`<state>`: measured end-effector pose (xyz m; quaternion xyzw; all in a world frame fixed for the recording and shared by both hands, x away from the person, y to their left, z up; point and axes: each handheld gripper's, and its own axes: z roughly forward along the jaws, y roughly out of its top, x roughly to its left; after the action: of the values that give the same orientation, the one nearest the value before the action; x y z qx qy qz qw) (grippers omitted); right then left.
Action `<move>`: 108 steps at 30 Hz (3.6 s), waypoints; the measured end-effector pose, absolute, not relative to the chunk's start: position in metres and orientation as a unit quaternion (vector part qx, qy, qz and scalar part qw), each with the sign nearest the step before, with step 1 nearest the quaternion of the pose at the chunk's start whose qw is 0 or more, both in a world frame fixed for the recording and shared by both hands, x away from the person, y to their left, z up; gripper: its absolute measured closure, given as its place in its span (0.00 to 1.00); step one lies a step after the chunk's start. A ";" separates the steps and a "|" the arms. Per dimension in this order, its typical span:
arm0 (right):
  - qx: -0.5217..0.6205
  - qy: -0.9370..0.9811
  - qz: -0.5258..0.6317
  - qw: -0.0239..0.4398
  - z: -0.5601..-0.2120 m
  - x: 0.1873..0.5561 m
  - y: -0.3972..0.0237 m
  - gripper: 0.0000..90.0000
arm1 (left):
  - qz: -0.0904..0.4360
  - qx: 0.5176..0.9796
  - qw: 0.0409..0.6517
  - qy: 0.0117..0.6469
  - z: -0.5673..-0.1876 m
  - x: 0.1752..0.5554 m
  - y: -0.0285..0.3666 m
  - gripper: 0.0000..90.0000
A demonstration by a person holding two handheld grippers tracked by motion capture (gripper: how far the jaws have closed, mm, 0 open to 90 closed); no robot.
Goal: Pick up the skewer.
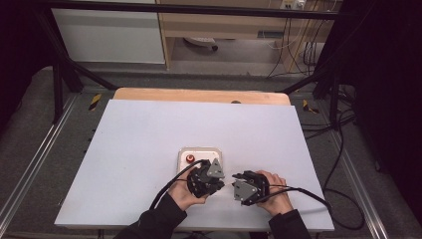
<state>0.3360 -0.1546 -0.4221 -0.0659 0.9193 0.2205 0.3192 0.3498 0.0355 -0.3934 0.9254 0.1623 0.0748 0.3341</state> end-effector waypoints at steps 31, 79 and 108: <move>-0.141 0.919 0.155 0.333 -0.424 0.334 -0.154 0.99 | 0.068 0.931 0.318 0.167 -0.391 0.356 0.040 0.91; 0.150 0.910 0.288 0.256 -0.405 0.353 -0.178 0.38 | 0.084 0.945 0.241 0.206 -0.400 0.355 0.083 0.98; 0.369 0.852 0.352 0.117 -0.409 0.367 -0.187 0.08 | 0.130 0.863 0.376 0.310 -0.415 0.336 0.173 0.98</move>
<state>0.3674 -0.1869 -0.4092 0.3686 0.8523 0.3523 0.1167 0.3360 0.1734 -0.4149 0.8630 0.3105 0.1304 0.3765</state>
